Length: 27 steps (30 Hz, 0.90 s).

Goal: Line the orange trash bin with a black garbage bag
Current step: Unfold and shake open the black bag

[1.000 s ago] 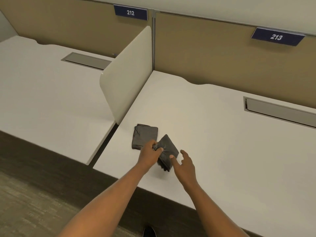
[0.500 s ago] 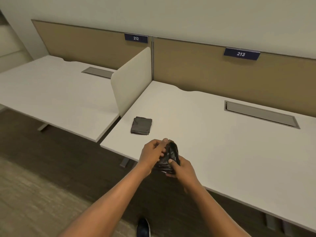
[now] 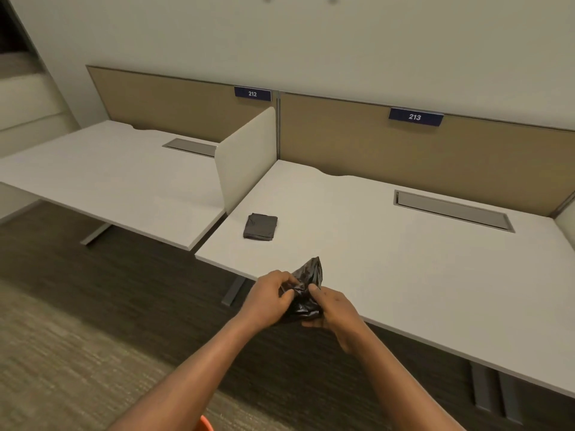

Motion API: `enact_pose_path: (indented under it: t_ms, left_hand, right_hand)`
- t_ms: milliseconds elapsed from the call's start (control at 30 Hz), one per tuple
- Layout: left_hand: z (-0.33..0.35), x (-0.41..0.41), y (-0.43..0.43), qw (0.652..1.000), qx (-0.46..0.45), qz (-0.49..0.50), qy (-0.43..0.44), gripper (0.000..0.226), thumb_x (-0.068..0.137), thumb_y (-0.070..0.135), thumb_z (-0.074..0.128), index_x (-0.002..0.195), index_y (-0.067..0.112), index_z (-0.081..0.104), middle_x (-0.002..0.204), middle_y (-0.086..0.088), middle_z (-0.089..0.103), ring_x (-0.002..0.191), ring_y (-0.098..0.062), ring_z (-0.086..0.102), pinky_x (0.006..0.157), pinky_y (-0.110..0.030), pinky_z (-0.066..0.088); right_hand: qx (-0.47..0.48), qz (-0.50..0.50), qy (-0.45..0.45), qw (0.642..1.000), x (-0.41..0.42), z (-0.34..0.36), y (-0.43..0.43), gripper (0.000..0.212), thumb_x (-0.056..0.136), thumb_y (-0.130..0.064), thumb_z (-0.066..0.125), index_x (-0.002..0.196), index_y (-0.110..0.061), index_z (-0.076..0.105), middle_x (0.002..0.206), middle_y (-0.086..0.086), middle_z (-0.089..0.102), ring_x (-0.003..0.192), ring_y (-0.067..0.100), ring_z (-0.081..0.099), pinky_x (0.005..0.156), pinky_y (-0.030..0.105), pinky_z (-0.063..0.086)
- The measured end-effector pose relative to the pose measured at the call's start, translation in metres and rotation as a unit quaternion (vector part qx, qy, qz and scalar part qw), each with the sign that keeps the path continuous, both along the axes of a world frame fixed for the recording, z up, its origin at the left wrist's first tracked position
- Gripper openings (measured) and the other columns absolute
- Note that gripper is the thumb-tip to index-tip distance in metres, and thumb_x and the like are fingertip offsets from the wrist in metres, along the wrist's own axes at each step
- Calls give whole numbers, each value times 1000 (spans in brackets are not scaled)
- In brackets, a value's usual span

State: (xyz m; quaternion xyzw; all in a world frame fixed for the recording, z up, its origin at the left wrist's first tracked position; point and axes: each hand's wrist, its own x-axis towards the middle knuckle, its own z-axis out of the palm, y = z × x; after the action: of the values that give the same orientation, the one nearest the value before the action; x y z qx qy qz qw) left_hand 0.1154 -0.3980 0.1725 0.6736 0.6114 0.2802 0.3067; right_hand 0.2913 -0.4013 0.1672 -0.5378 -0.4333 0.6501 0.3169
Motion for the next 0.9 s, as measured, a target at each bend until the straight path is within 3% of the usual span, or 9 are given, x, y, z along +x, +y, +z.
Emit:
enact_pose_path:
  t_ms: [133, 233, 333, 433, 567, 700, 800, 900]
  left_hand:
    - [9, -29, -18, 994, -40, 55, -85, 16, 97, 21, 58, 96, 30, 70, 92, 7, 74, 90, -8, 71, 73, -28, 60]
    - [17, -61, -34, 974, -58, 133, -171, 15, 98, 22, 59, 93, 28, 72, 89, 4, 76, 88, -14, 71, 72, -31, 59]
    - [28, -100, -54, 947, -97, 172, -255, 16, 97, 21, 60, 91, 25, 75, 86, 1, 79, 86, -17, 76, 71, -30, 59]
    - [41, -135, -74, 935, -126, 168, -284, 13, 95, 21, 64, 91, 20, 77, 88, -6, 79, 84, -21, 76, 68, -30, 59]
    - [64, -163, -100, 925, -158, 129, -321, 10, 90, 20, 71, 94, 13, 76, 87, -7, 79, 72, -13, 75, 54, -21, 54]
    - [85, -172, -122, 922, -187, 82, -329, 19, 84, 19, 77, 100, 8, 73, 89, -8, 78, 74, -16, 76, 56, -24, 56]
    - [96, -174, -135, 934, -182, 52, -302, 25, 79, 27, 81, 92, 9, 70, 96, -14, 76, 86, -26, 74, 69, -33, 57]
    - [106, -177, -144, 937, -176, 28, -302, 41, 69, 39, 85, 89, 10, 65, 89, -12, 72, 79, -21, 72, 62, -28, 57]
  right_hand:
    - [39, 11, -41, 998, -6, 2, -21, 25, 101, -29, 57, 103, -9, 72, 92, 12, 77, 75, 15, 74, 67, 27, 60]
    - [80, 5, -107, 991, -13, 1, -37, 20, 100, -25, 59, 100, -11, 73, 89, 14, 76, 72, 16, 71, 70, 37, 61]
    - [122, 8, -195, 973, -23, -1, -56, 18, 99, -28, 59, 93, -22, 74, 83, 2, 78, 78, 18, 72, 73, 36, 59]
    - [145, 8, -254, 956, -40, -3, -74, 17, 100, -28, 57, 98, -28, 74, 88, -4, 76, 82, 15, 70, 74, 33, 57]
    - [212, -36, -326, 921, -72, 3, -101, 21, 97, -30, 61, 116, -26, 69, 98, -14, 68, 86, -5, 59, 66, 12, 45]
    - [287, 10, -257, 923, -112, 35, -127, 32, 91, -42, 67, 122, -38, 59, 102, -28, 62, 90, -8, 63, 66, 5, 46]
    - [323, 82, -192, 923, -141, 60, -138, 40, 88, -42, 71, 126, -41, 58, 108, -22, 68, 93, -8, 66, 67, 5, 52]
    - [335, 81, -170, 923, -158, 73, -141, 23, 90, -35, 71, 113, -34, 67, 95, -15, 72, 80, -3, 67, 65, 14, 52]
